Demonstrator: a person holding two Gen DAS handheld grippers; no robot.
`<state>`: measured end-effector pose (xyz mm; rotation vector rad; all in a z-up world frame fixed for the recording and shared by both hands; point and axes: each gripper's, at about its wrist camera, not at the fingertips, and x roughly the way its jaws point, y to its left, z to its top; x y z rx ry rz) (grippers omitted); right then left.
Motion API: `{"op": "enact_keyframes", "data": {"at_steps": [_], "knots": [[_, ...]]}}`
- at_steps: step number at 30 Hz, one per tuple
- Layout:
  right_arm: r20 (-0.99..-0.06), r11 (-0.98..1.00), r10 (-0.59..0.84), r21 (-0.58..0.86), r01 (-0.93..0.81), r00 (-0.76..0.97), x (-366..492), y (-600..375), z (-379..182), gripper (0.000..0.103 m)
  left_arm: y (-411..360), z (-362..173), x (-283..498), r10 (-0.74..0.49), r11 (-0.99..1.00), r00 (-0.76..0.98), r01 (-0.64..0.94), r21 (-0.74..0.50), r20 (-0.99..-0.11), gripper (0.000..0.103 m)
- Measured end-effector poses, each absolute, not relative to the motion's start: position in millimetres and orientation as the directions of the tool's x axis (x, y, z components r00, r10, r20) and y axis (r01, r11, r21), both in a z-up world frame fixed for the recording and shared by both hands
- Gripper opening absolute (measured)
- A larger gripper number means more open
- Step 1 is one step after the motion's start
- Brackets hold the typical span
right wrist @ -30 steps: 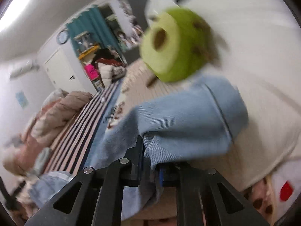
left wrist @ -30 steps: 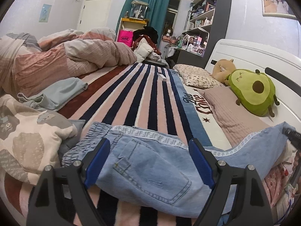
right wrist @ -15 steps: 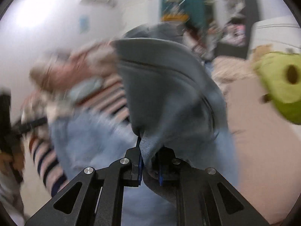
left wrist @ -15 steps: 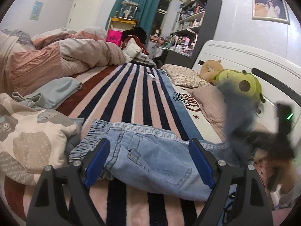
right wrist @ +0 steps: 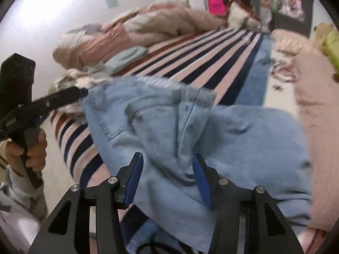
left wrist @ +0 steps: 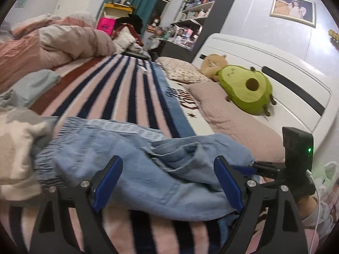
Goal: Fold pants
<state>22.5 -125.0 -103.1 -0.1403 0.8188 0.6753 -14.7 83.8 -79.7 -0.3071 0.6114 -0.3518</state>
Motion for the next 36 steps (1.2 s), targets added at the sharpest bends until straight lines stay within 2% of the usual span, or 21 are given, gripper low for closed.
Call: {"op": "enact_keyframes", "data": {"at_steps": [3, 7, 11, 14, 20, 23, 25, 26, 27, 28, 29, 30, 31, 32, 33, 36], "knots": [[-0.670, 0.820, 0.495, 0.149, -0.553, 0.553, 25, -138, -92, 0.044, 60, -76, -10, -0.461, 0.874, 0.735, 0.282, -0.395, -0.497, 0.085], [-0.642, 0.916, 0.295, -0.019, -0.400, 0.708, 36, -153, -87, 0.044, 26, -78, -2, -0.477, 0.874, 0.706, 0.314, -0.372, -0.523, 0.085], [-0.669, 0.934, 0.268, 0.005, -0.357, 0.693, 55, -166, -100, 0.043, 6, -87, 14, -0.446, 0.890, 0.693, 0.277, -0.363, -0.566, 0.085], [-0.694, 0.936, 0.227, -0.038, -0.349, 0.683, 59, -170, -108, 0.043, -14, -91, 25, -0.380, 0.923, 0.710, 0.250, -0.292, -0.593, 0.085], [-0.767, 0.948, 0.196, -0.012, -0.318, 0.611, 57, -183, -119, 0.041, -50, -107, 46, -0.163, 0.986, 0.738, 0.148, -0.080, -0.655, 0.086], [-0.772, 0.953, 0.209, 0.024, -0.302, 0.600, 51, -192, -117, 0.041, -60, -122, 56, -0.048, 0.995, 0.744, 0.095, 0.035, -0.666, 0.086], [-0.757, 0.955, 0.225, 0.047, -0.292, 0.614, 46, -198, -111, 0.042, -56, -130, 59, -0.008, 0.997, 0.741, 0.055, 0.049, -0.671, 0.085], [-0.749, 0.957, 0.226, 0.049, -0.287, 0.622, 44, -200, -107, 0.043, -50, -133, 59, -0.019, 0.999, 0.738, 0.047, 0.023, -0.674, 0.081], [-0.741, 0.959, 0.220, 0.047, -0.278, 0.634, 43, -202, -104, 0.043, -45, -135, 58, -0.025, 0.999, 0.734, 0.041, 0.007, -0.678, 0.066], [-0.733, 0.963, 0.215, 0.048, -0.266, 0.645, 42, -206, -101, 0.043, -42, -137, 59, -0.026, 0.999, 0.728, 0.041, 0.007, -0.685, 0.056], [-0.726, 0.968, 0.206, 0.053, -0.246, 0.656, 41, -211, -99, 0.044, -39, -138, 57, -0.036, 0.999, 0.720, 0.054, 0.004, -0.693, 0.039], [-0.721, 0.972, 0.198, 0.059, -0.227, 0.664, 42, -216, -98, 0.045, -36, -140, 55, -0.063, 0.997, 0.709, 0.076, -0.013, -0.703, 0.026], [-0.716, 0.976, 0.194, 0.069, -0.209, 0.671, 42, -223, -97, 0.049, -33, -141, 52, -0.088, 0.995, 0.697, 0.095, -0.029, -0.711, 0.021], [-0.715, 0.981, 0.179, 0.076, -0.179, 0.676, 42, -230, -97, 0.058, -30, -141, 48, -0.104, 0.993, 0.694, 0.106, -0.041, -0.713, 0.015], [-0.716, 0.985, 0.167, 0.085, -0.153, 0.678, 42, -236, -99, 0.061, -27, -140, 41, -0.118, 0.992, 0.698, 0.112, -0.055, -0.706, 0.014], [-0.715, 0.972, 0.233, 0.198, -0.128, 0.659, 45, -254, -107, 0.062, -12, -134, 21, -0.157, 0.988, 0.710, 0.103, -0.118, -0.687, 0.014]]}}
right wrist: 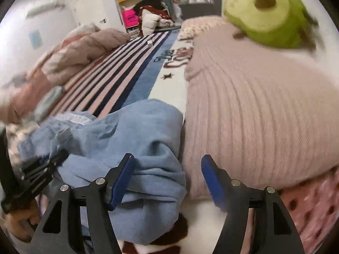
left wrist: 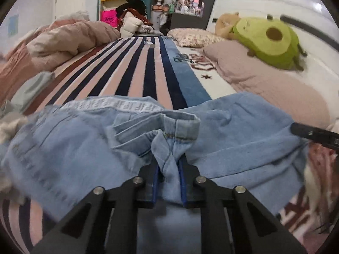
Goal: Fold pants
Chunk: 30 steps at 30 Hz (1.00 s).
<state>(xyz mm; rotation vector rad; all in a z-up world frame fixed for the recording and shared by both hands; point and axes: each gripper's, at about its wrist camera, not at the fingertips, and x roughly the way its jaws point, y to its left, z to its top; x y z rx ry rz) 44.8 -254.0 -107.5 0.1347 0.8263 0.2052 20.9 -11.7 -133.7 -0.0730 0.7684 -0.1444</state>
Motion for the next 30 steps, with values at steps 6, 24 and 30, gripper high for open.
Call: {"op": "enact_keyframes", "data": {"at_steps": [6, 24, 30], "knots": [[-0.692, 0.946, 0.305, 0.296, -0.128, 0.654, 42, -263, -111, 0.062, 5, -130, -7, -0.148, 0.988, 0.710, 0.081, -0.129, -0.689, 0.016], [-0.788, 0.973, 0.125, -0.022, -0.230, 0.603, 20, -221, -132, 0.055, 21, -112, 20, -0.294, 0.943, 0.730, 0.117, -0.310, -0.618, 0.040], [-0.730, 0.980, 0.053, -0.094, -0.178, 0.681, 12, -235, -117, 0.009, 27, -122, 15, -0.295, 0.948, 0.707, 0.131, -0.291, -0.643, 0.011]]}}
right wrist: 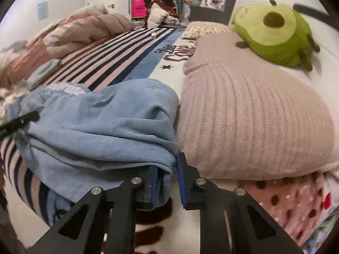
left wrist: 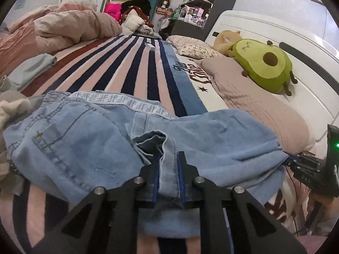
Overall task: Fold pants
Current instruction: 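Grasp the folded jeans edge with the left gripper while the right gripper pinches the leg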
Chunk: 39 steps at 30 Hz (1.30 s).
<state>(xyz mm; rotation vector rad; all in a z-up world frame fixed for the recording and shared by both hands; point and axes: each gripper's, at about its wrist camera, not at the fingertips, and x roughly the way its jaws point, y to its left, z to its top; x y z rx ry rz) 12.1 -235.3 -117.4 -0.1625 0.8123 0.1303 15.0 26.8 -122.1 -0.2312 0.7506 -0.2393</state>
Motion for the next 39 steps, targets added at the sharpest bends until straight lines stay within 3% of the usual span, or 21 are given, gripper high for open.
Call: {"op": "enact_keyframes", "data": {"at_steps": [10, 11, 12, 13, 14, 15, 20, 23, 27, 30, 31, 32, 33, 35, 39], "knots": [[-0.781, 0.962, 0.056, -0.125, -0.244, 0.622, -28, -249, -108, 0.003, 36, -137, -14, -0.352, 0.935, 0.609, 0.190, -0.300, -0.711, 0.011], [-0.769, 0.966, 0.088, -0.089, -0.243, 0.633, -30, -254, -102, 0.010, 39, -135, -17, -0.363, 0.930, 0.609, 0.191, -0.313, -0.706, 0.015], [-0.755, 0.970, 0.130, -0.038, -0.241, 0.643, -32, -260, -94, 0.021, 41, -133, -18, -0.368, 0.928, 0.609, 0.193, -0.319, -0.702, 0.025], [-0.738, 0.972, 0.167, 0.014, -0.233, 0.654, -31, -267, -86, 0.046, 46, -126, -20, -0.379, 0.923, 0.622, 0.194, -0.333, -0.685, 0.033], [-0.722, 0.973, 0.187, 0.041, -0.228, 0.666, -29, -271, -81, 0.059, 49, -121, -20, -0.385, 0.919, 0.636, 0.194, -0.345, -0.669, 0.049], [-0.707, 0.972, 0.207, 0.067, -0.227, 0.677, -25, -273, -76, 0.059, 54, -113, -19, -0.397, 0.911, 0.656, 0.197, -0.361, -0.642, 0.058], [-0.684, 0.963, 0.264, 0.142, -0.231, 0.680, 13, -260, -77, 0.059, 58, -90, 12, -0.394, 0.906, 0.707, 0.193, -0.376, -0.588, 0.060], [-0.695, 0.943, 0.329, 0.213, -0.255, 0.639, 37, -250, -93, 0.058, 53, -99, 43, -0.351, 0.925, 0.688, 0.152, -0.347, -0.635, 0.060], [-0.765, 0.948, 0.315, 0.220, -0.231, 0.563, 66, -241, -128, 0.057, 45, -127, 75, -0.267, 0.959, 0.639, 0.106, -0.262, -0.722, 0.060], [-0.770, 0.929, 0.367, 0.273, -0.252, 0.521, 67, -243, -140, 0.049, 34, -137, 77, -0.248, 0.968, 0.620, 0.140, -0.206, -0.744, 0.059], [-0.776, 0.929, 0.362, 0.259, -0.263, 0.516, 65, -242, -141, 0.039, 30, -138, 77, -0.259, 0.966, 0.614, 0.166, -0.199, -0.745, 0.056], [-0.779, 0.929, 0.359, 0.247, -0.276, 0.514, 63, -241, -142, 0.026, 26, -139, 78, -0.273, 0.962, 0.604, 0.187, -0.200, -0.748, 0.039], [-0.776, 0.928, 0.360, 0.237, -0.289, 0.518, 60, -239, -142, 0.022, 21, -141, 81, -0.287, 0.957, 0.583, 0.206, -0.203, -0.760, 0.023], [-0.765, 0.929, 0.352, 0.216, -0.300, 0.540, 51, -238, -139, 0.014, 12, -143, 84, -0.309, 0.949, 0.565, 0.242, -0.204, -0.765, 0.016], [-0.734, 0.939, 0.338, 0.219, -0.265, 0.590, 33, -250, -127, 0.010, -1, -134, 88, -0.354, 0.930, 0.579, 0.303, -0.208, -0.735, 0.014]]}}
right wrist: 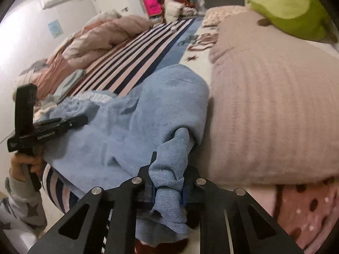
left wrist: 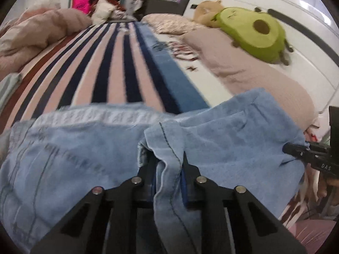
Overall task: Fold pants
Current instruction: 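Grasp the folded jeans edge with the left gripper while the right gripper pinches the leg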
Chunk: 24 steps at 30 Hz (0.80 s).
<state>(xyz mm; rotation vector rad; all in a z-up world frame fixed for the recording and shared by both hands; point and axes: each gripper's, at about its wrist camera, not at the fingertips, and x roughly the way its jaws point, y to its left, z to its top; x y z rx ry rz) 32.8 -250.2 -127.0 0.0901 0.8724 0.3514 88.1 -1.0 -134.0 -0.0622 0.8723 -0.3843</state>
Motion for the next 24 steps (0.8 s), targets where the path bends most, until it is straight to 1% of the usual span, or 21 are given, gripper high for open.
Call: {"op": "enact_keyframes", "data": {"at_steps": [4, 6, 7, 9, 11, 13, 14, 15, 18, 21, 24], "knots": [[-0.723, 0.944, 0.330, 0.237, -0.231, 0.607, 15, -263, -117, 0.010, -17, -129, 93, -0.373, 0.919, 0.584, 0.338, -0.202, -0.721, 0.014], [-0.731, 0.947, 0.322, 0.237, -0.219, 0.601, 10, -267, -118, 0.010, -24, -134, 97, -0.377, 0.917, 0.564, 0.341, -0.208, -0.734, 0.015], [-0.742, 0.948, 0.318, 0.238, -0.211, 0.591, 10, -269, -120, 0.012, -27, -139, 100, -0.370, 0.918, 0.549, 0.341, -0.203, -0.750, 0.016], [-0.748, 0.951, 0.309, 0.239, -0.195, 0.587, 9, -272, -124, 0.016, -28, -151, 104, -0.352, 0.921, 0.516, 0.338, -0.192, -0.781, 0.023], [-0.761, 0.958, 0.287, 0.228, -0.173, 0.581, 9, -277, -129, 0.022, -25, -156, 101, -0.368, 0.916, 0.501, 0.342, -0.212, -0.784, 0.025], [-0.766, 0.960, 0.279, 0.230, -0.158, 0.580, 9, -282, -131, 0.023, -17, -149, 93, -0.384, 0.911, 0.502, 0.340, -0.232, -0.775, 0.038], [-0.766, 0.961, 0.275, 0.232, -0.150, 0.581, 7, -284, -130, 0.024, -11, -144, 87, -0.378, 0.916, 0.516, 0.328, -0.231, -0.769, 0.059], [-0.766, 0.963, 0.267, 0.226, -0.144, 0.584, 6, -285, -129, 0.024, -6, -138, 80, -0.369, 0.922, 0.539, 0.315, -0.225, -0.757, 0.072], [-0.768, 0.971, 0.241, 0.194, -0.143, 0.593, 2, -284, -127, 0.025, 27, -117, 54, -0.349, 0.936, 0.593, 0.257, -0.239, -0.726, 0.074], [-0.766, 0.972, 0.234, 0.187, -0.140, 0.598, -3, -283, -127, 0.025, 71, -102, 25, -0.331, 0.940, 0.631, 0.156, -0.303, -0.702, 0.074], [-0.763, 0.971, 0.237, 0.194, -0.137, 0.601, -6, -285, -127, 0.028, 104, -101, -1, -0.297, 0.942, 0.643, 0.076, -0.328, -0.705, 0.074]]}}
